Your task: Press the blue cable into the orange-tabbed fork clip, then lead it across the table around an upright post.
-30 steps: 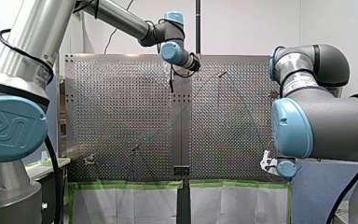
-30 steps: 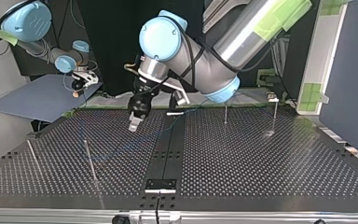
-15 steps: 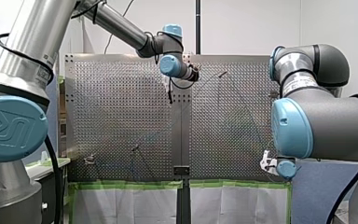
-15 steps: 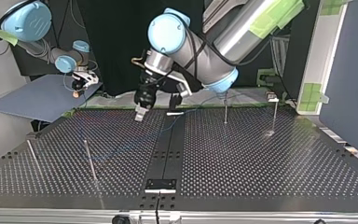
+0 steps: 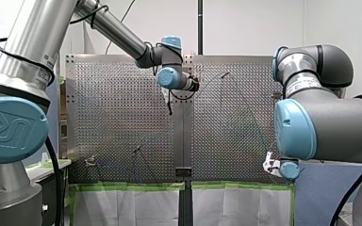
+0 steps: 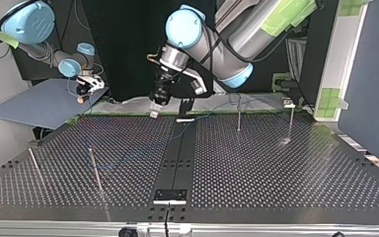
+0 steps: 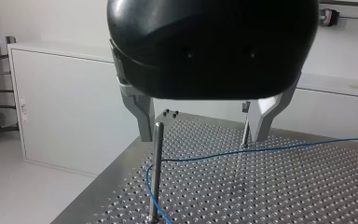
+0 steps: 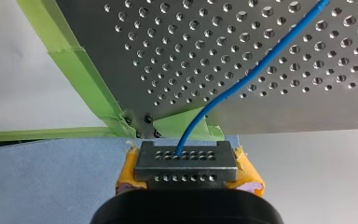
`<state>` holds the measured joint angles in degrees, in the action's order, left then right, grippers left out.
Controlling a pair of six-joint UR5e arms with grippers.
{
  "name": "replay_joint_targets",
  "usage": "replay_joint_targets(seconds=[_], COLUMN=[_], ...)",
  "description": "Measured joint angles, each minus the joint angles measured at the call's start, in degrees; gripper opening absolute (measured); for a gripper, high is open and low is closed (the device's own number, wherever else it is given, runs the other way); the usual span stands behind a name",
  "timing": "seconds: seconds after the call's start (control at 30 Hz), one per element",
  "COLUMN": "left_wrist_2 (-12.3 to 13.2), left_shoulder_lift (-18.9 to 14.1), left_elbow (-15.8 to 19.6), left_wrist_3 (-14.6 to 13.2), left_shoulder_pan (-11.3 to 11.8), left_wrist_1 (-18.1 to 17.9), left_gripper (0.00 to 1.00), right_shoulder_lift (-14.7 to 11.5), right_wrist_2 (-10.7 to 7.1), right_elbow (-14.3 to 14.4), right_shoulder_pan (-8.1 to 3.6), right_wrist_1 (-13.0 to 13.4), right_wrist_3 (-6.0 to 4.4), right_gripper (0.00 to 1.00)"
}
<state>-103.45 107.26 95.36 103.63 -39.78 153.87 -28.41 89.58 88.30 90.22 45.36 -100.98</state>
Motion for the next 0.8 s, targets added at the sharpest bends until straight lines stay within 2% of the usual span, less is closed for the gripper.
replay_joint_targets(seconds=[0.8], left_wrist_2=[-0.2], left_shoulder_lift=[0.0], left_elbow=[12.7], left_wrist_3=[-0.1], left_shoulder_pan=[0.0], left_wrist_1=[-12.7], left_gripper=[1.00], right_shoulder_lift=[0.0], right_wrist_2=[-0.18], right_elbow=[0.0], right_shoulder_pan=[-0.01], right_wrist_1=[0.0], right_wrist_3=[0.03], right_gripper=[0.00])
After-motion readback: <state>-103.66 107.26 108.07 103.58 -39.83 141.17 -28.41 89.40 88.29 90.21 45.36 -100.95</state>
